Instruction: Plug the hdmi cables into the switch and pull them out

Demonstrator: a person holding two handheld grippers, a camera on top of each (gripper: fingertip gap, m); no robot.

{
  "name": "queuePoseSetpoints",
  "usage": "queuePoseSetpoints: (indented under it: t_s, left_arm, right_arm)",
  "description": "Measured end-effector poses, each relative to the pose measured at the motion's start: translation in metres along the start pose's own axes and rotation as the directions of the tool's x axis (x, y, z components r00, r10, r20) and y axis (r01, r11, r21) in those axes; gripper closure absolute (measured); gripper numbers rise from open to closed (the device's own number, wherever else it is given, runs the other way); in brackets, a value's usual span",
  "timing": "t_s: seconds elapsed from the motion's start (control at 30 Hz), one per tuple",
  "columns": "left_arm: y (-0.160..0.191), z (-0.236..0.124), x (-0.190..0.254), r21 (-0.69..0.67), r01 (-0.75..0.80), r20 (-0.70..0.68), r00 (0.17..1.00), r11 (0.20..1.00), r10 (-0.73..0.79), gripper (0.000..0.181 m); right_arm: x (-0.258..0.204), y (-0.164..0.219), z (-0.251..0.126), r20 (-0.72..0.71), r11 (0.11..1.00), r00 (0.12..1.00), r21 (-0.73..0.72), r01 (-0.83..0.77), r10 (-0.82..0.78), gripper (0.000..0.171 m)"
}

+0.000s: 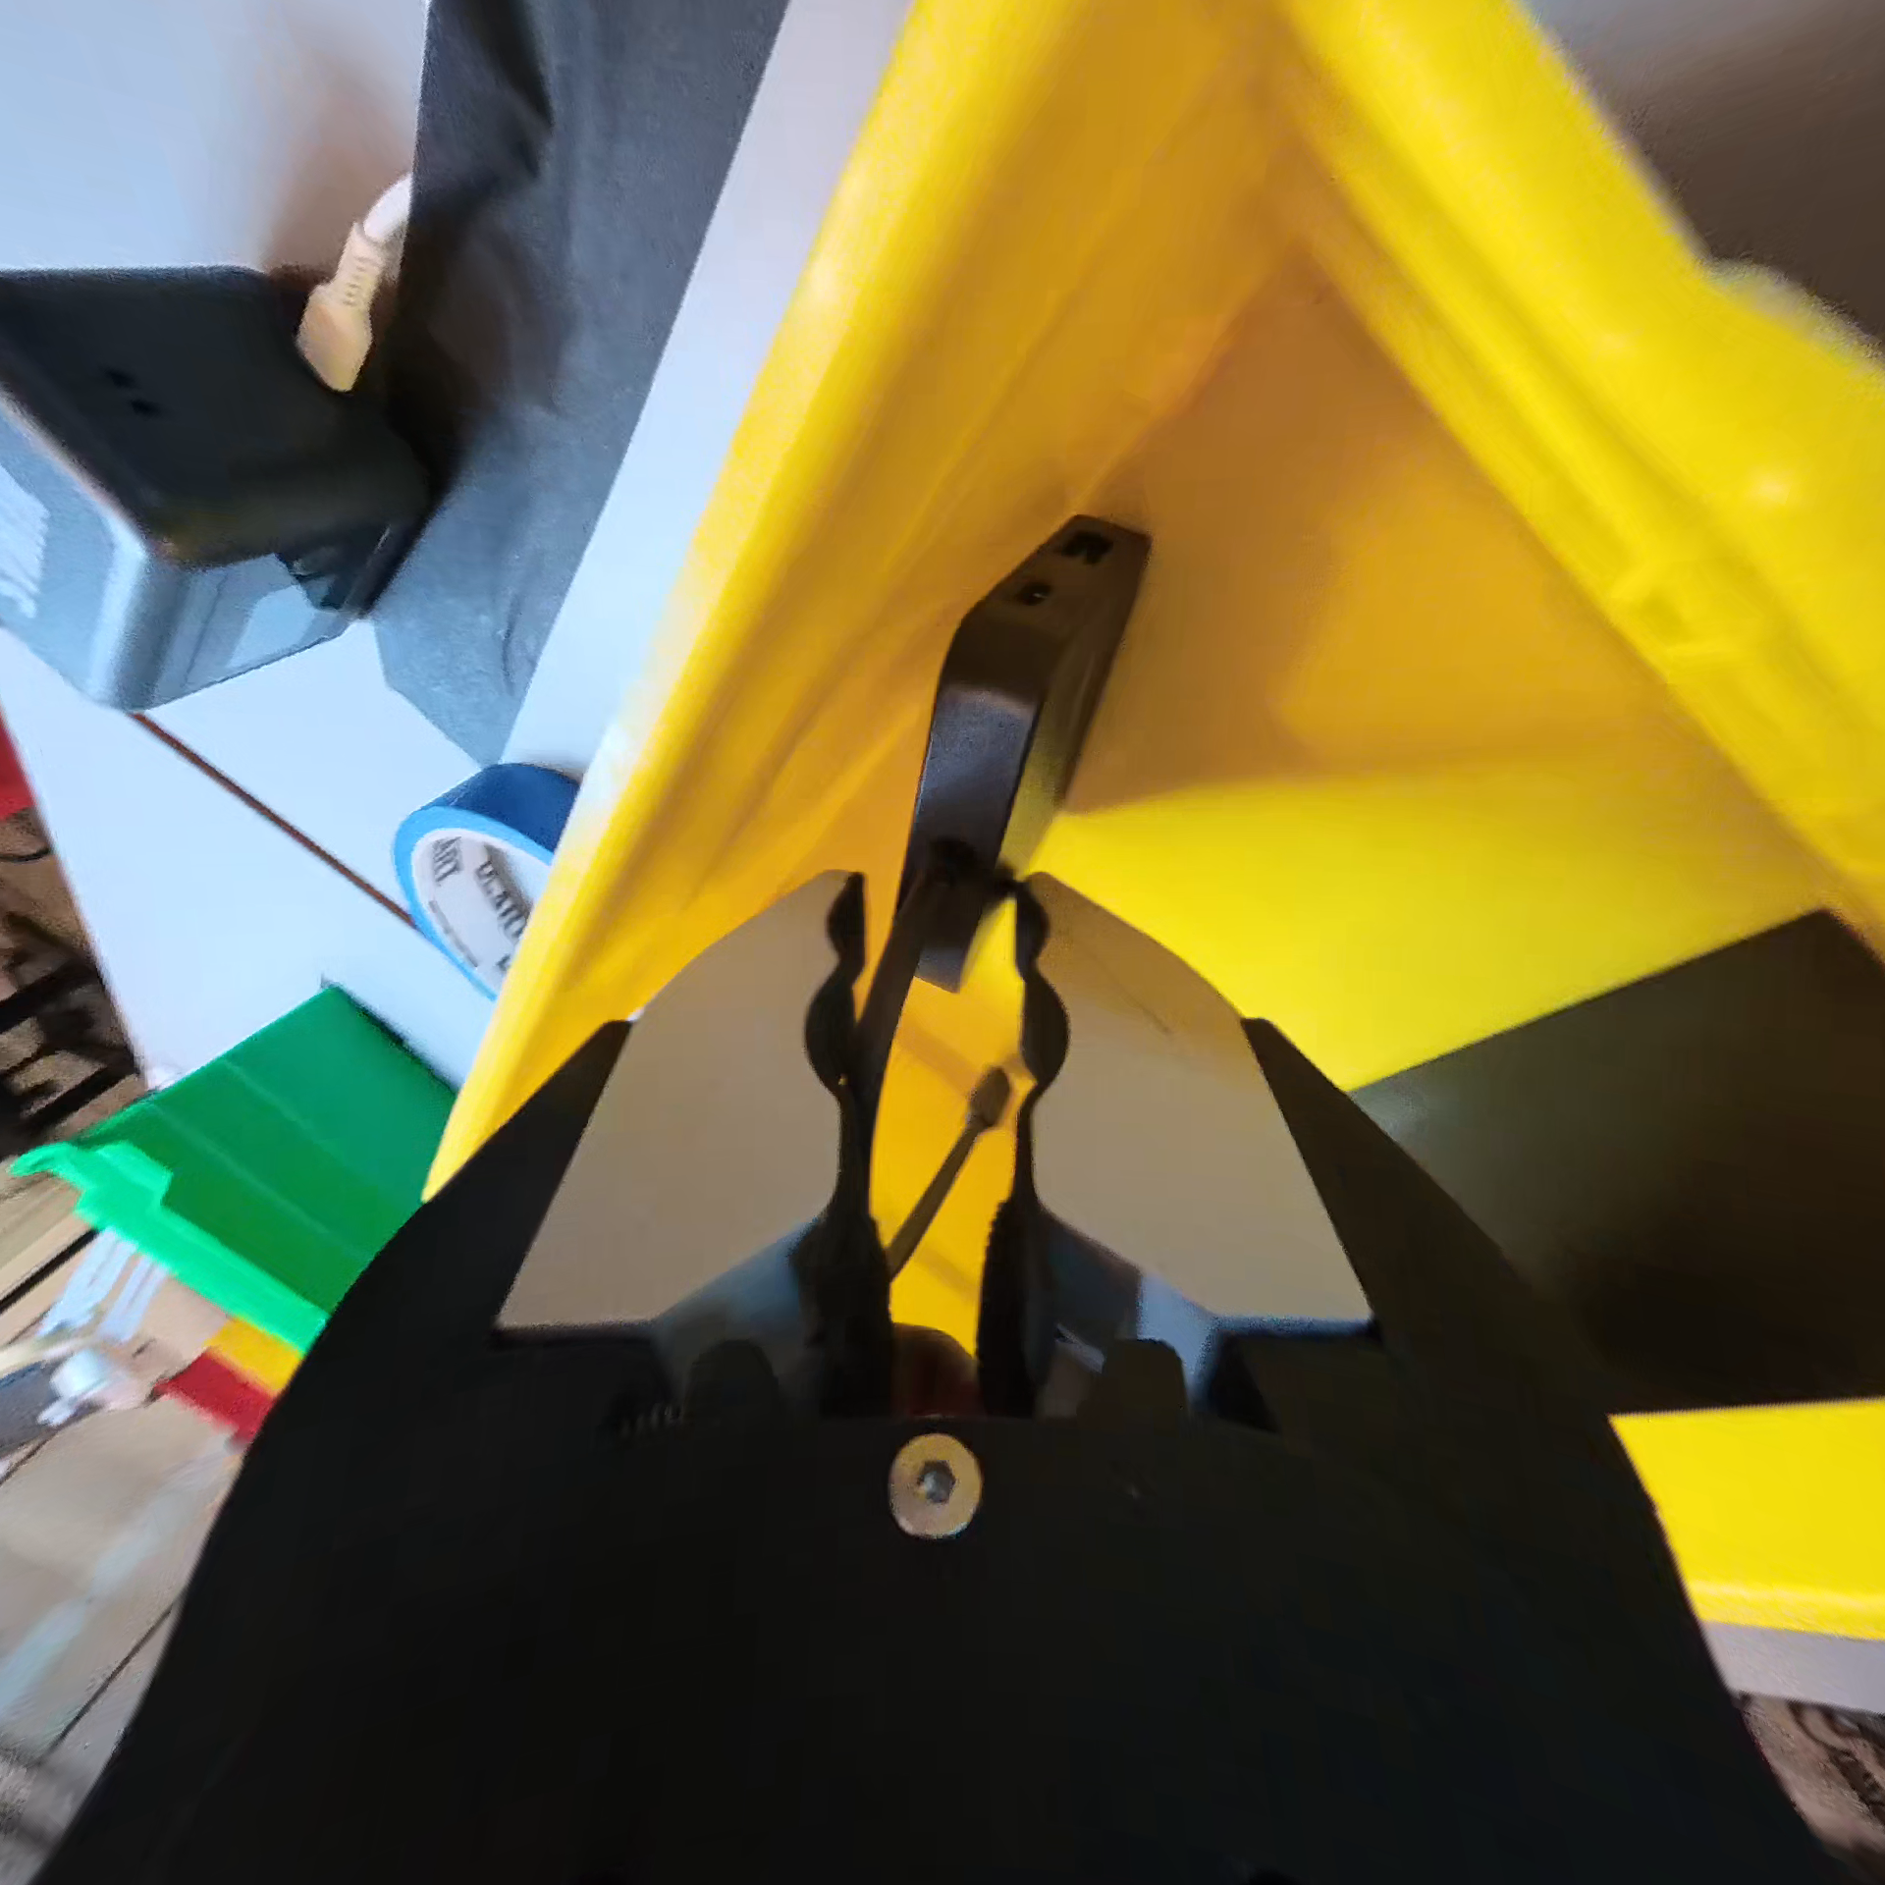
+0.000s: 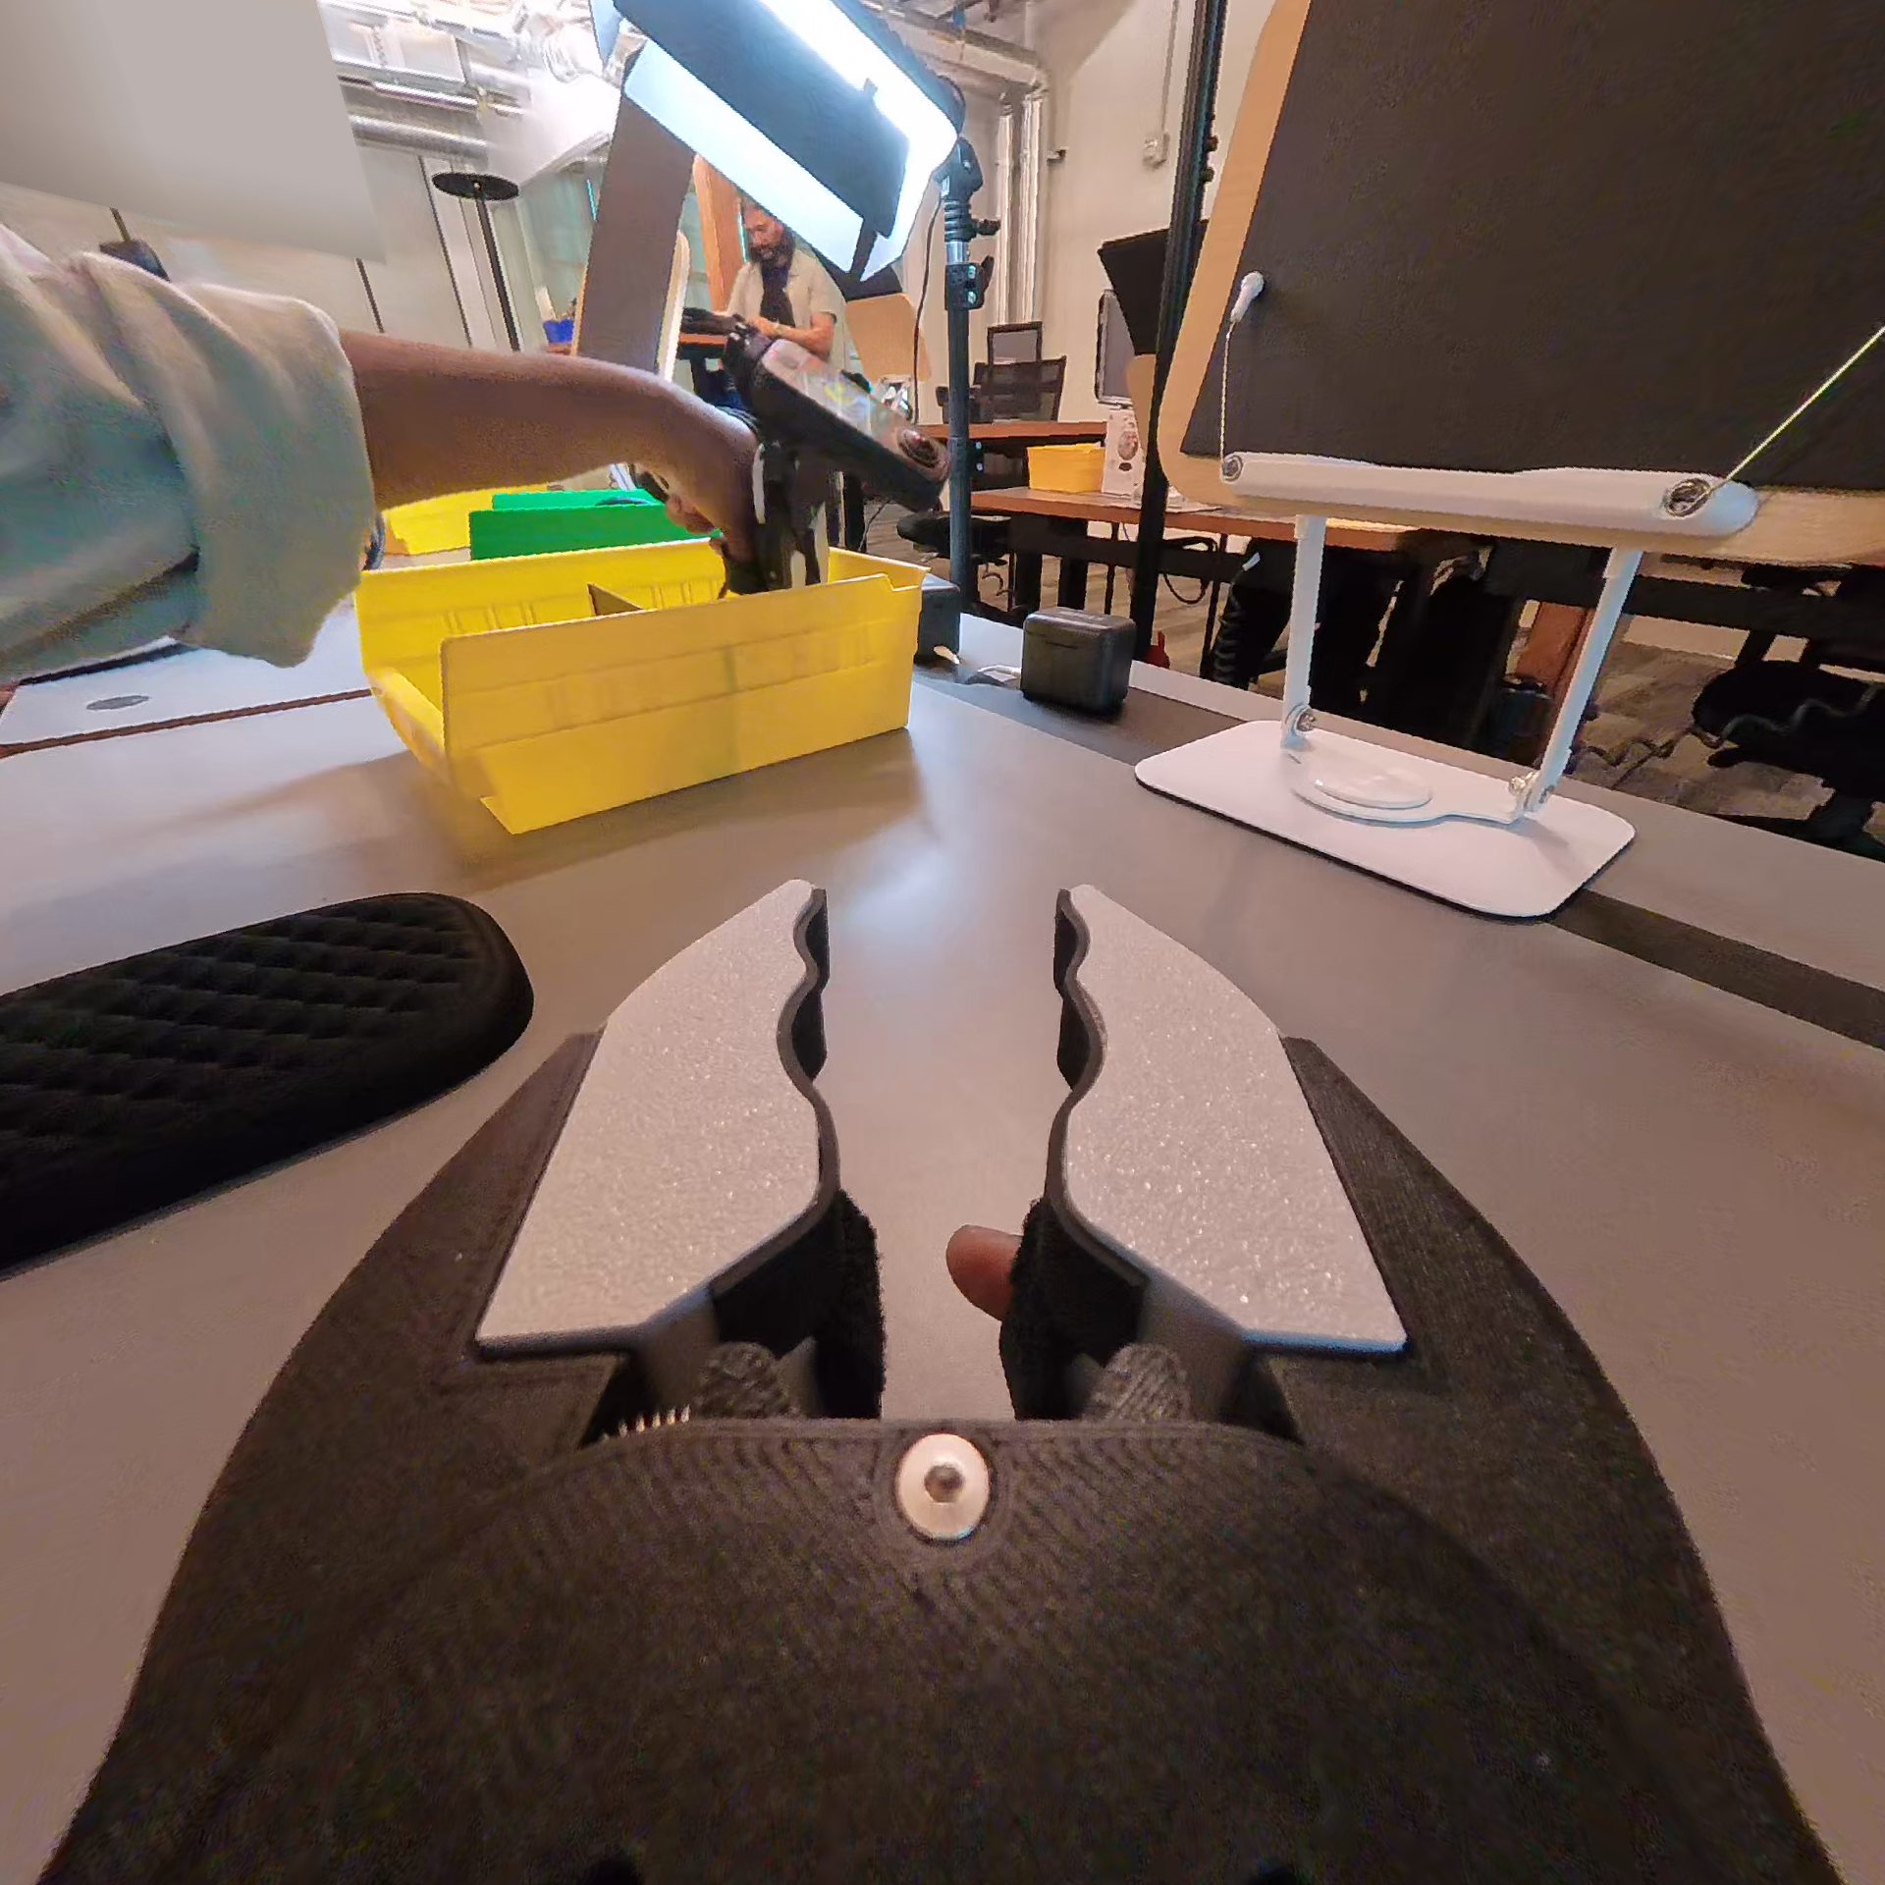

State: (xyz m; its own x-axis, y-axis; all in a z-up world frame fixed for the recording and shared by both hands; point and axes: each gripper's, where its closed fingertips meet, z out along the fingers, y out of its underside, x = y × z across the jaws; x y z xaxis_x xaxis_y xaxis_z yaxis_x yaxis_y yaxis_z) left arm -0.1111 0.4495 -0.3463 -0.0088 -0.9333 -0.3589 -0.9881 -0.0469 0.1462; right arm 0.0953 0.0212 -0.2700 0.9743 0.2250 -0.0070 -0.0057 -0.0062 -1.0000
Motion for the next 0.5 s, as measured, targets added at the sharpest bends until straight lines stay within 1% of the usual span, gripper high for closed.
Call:
queuePoseSetpoints:
  t_s: [0.03,0.07,0.1,0.2,0.27,0.3,0.33,0.37,0.4,0.43,0.47,0.5]
  left_arm:
    - [-0.002,-0.003,0.005,0.032,0.017,-0.040,0.999,0.999,-0.016,0.161]
    - [-0.003,-0.007,0.011,0.065,0.032,-0.088,0.996,0.997,-0.026,0.163]
    - [-0.003,-0.011,0.014,0.104,0.046,-0.106,0.994,0.994,-0.035,0.164]
    - [0.008,-0.036,0.009,0.210,0.100,-0.086,0.993,0.973,-0.084,0.166]
    - [0.013,-0.064,0.003,0.344,0.167,-0.069,0.986,0.924,-0.153,0.167]
    - [0.015,-0.083,0.001,0.432,0.205,-0.075,0.979,0.878,-0.191,0.167]
    - [0.016,-0.102,-0.001,0.525,0.238,-0.087,0.970,0.817,-0.227,0.167]
    - [0.016,-0.124,-0.001,0.622,0.262,-0.100,0.961,0.738,-0.257,0.167]
    - [0.016,-0.148,0.001,0.719,0.272,-0.119,0.955,0.639,-0.272,0.167]
    - [0.014,-0.174,0.007,0.811,0.271,-0.149,0.953,0.518,-0.266,0.167]
    - [0.013,-0.202,0.017,0.890,0.255,-0.173,0.956,0.378,-0.237,0.167]
    - [0.012,-0.230,0.029,0.947,0.233,-0.189,0.961,0.221,-0.200,0.167]
  right_arm:
    - [0.000,0.000,0.000,0.000,1.000,1.000,0.002,-0.001,0.001,0.128]
    - [0.000,0.000,0.000,0.000,1.000,1.000,0.003,-0.001,0.001,0.129]
    - [0.000,0.000,0.000,0.001,1.000,1.000,0.005,-0.002,0.002,0.129]
    - [0.001,0.000,0.000,0.003,1.000,1.000,0.006,-0.006,0.006,0.129]
    - [0.001,0.000,0.000,0.005,1.000,1.000,0.002,-0.008,0.008,0.130]
    - [0.000,0.001,0.001,0.006,1.000,1.000,-0.001,-0.007,0.007,0.130]
    - [0.000,0.001,0.001,0.006,1.000,1.000,-0.003,-0.004,0.004,0.130]
    - [0.000,0.001,0.001,0.006,1.000,1.000,-0.005,0.001,-0.001,0.130]
    - [-0.001,0.002,0.001,0.006,1.000,1.000,-0.007,0.006,-0.006,0.131]
    - [-0.001,0.002,0.002,0.007,1.000,1.000,-0.010,0.011,-0.011,0.131]
    - [-0.002,0.002,0.002,0.009,1.000,1.000,-0.012,0.016,-0.016,0.131]
    - [-0.002,0.002,0.002,0.011,1.000,1.000,-0.014,0.019,-0.019,0.131]
